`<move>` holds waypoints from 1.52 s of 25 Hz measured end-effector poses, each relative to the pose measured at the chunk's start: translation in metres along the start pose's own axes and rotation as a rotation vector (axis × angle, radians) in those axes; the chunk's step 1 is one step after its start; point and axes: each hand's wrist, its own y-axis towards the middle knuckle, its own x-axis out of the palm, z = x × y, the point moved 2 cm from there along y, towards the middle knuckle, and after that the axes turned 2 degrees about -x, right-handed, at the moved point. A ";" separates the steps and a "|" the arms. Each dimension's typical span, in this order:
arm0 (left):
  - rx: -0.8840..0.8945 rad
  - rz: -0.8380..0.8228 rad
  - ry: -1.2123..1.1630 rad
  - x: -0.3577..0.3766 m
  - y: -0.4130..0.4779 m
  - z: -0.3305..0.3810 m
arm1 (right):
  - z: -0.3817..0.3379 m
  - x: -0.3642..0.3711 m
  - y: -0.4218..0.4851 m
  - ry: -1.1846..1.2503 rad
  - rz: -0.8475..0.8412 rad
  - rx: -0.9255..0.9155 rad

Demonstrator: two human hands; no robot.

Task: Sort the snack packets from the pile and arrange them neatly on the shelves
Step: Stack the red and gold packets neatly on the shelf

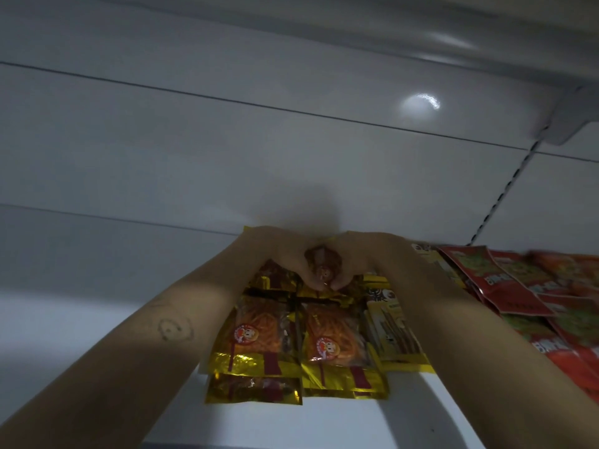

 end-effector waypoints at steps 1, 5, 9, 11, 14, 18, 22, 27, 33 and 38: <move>0.041 0.005 -0.001 -0.003 -0.005 0.005 | 0.000 0.000 0.003 -0.006 0.006 0.008; 0.169 0.100 0.026 -0.008 -0.017 0.016 | -0.003 0.003 0.006 -0.051 0.012 0.015; 0.073 0.113 0.139 0.000 -0.027 0.013 | -0.007 0.000 -0.009 0.037 0.026 0.015; 0.011 0.155 0.185 -0.004 -0.031 0.004 | -0.007 -0.008 -0.021 0.051 0.071 0.008; -0.064 0.199 0.212 -0.019 -0.049 -0.022 | -0.010 -0.025 -0.044 0.074 0.126 -0.014; -0.133 0.150 0.200 -0.016 -0.073 -0.043 | -0.023 -0.024 -0.052 0.089 0.171 -0.025; -0.120 0.126 0.128 0.004 -0.078 -0.040 | -0.033 -0.001 -0.042 -0.014 0.120 -0.021; -0.081 0.233 0.128 0.007 -0.089 -0.036 | -0.035 0.002 -0.051 0.083 0.225 -0.030; -0.045 0.375 0.132 0.055 -0.158 -0.007 | -0.074 0.047 -0.148 0.309 0.392 -0.059; -0.177 0.406 0.056 0.102 -0.177 0.003 | -0.097 0.091 -0.158 0.231 0.430 0.044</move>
